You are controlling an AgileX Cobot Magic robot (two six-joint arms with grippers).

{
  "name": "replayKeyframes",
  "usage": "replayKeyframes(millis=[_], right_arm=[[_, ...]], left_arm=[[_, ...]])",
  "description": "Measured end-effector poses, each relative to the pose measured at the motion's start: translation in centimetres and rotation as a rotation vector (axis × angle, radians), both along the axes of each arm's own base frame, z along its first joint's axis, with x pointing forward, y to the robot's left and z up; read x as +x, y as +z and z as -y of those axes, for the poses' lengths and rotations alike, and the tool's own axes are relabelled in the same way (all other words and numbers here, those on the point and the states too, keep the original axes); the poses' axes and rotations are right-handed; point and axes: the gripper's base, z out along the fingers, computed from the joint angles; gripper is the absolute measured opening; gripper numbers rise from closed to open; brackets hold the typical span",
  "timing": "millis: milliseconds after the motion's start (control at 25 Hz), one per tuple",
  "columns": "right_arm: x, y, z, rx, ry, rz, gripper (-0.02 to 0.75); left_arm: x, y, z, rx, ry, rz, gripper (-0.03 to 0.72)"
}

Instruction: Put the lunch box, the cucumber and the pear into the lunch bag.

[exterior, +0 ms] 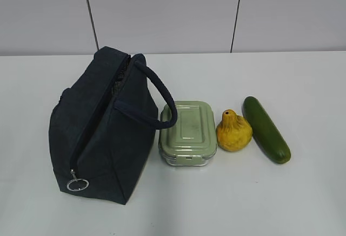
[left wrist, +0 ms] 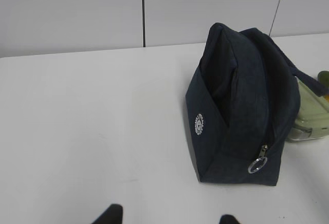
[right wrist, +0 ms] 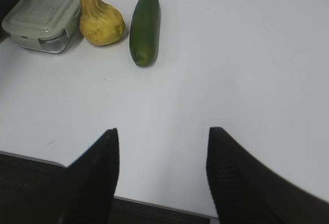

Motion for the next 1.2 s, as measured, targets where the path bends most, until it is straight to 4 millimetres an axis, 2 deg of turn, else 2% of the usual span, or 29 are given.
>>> replayKeyframes(millis=[1200], right_arm=[[0.0, 0.0, 0.0, 0.0, 0.0, 0.0, 0.424]], left_arm=[[0.0, 0.0, 0.0, 0.0, 0.0, 0.0, 0.342]])
